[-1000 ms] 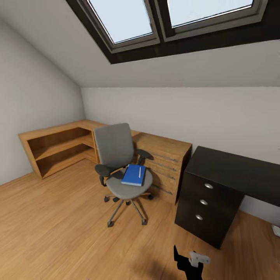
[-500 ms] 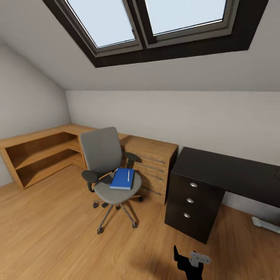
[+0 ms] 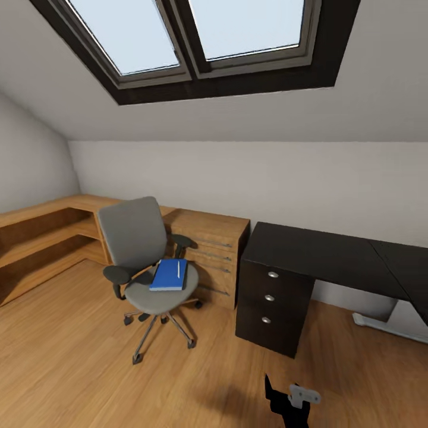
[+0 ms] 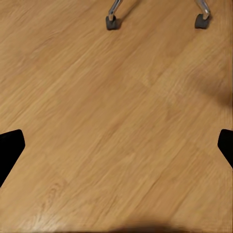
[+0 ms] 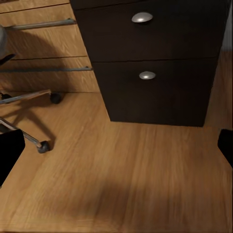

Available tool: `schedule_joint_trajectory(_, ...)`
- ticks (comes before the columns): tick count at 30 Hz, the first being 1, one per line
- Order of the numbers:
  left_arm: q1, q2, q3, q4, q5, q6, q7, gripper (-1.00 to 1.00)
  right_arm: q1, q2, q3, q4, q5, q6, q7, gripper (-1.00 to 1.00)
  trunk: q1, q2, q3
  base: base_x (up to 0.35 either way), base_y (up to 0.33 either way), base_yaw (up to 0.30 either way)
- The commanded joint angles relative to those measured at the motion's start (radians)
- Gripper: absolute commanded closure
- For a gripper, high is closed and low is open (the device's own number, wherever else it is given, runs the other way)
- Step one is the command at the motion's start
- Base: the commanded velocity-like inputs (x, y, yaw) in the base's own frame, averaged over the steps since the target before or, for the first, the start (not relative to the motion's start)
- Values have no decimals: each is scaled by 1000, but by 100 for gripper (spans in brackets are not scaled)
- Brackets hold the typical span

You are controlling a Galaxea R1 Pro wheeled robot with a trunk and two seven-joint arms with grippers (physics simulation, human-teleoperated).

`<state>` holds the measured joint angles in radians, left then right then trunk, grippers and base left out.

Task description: In the bedroom, organize the workspace by keeping the computer under the desk, ensuring the monitor is on the desk, placing the keyboard on the desk next to the monitor, placing the mouse on the desk next to the keyboard, moving the folder from the swivel chair onto the desk next to the mouse, stacking the notebook on top of the folder with the pen on top of the notebook, and positioning the swivel chair next to the desk.

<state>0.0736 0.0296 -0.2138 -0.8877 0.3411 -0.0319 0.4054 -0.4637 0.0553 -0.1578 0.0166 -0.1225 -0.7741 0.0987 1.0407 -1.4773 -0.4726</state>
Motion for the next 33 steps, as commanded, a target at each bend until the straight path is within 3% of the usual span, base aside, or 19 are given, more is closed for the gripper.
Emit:
schedule_joint_trajectory(1, 0, 2, -6, -1, 10, -3, 7, -100, -1, 1, -3, 2, -10, -3, 10, -100, 0, -1, -1, -262, 179, -290)
schedule_joint_trajectory(17, 0, 1, -6, 1, 9, -3, 7, -100, -1, 3, -3, 2, -11, 0, 9, -100, 0, -1, -7, -321, 44, -280)
schedule_joint_trajectory(33, 0, 1, -7, 1, 9, -5, 8, -100, -1, 4, -3, 2, -13, 1, 8, -100, 0, -1, -26, -338, 0, -197)
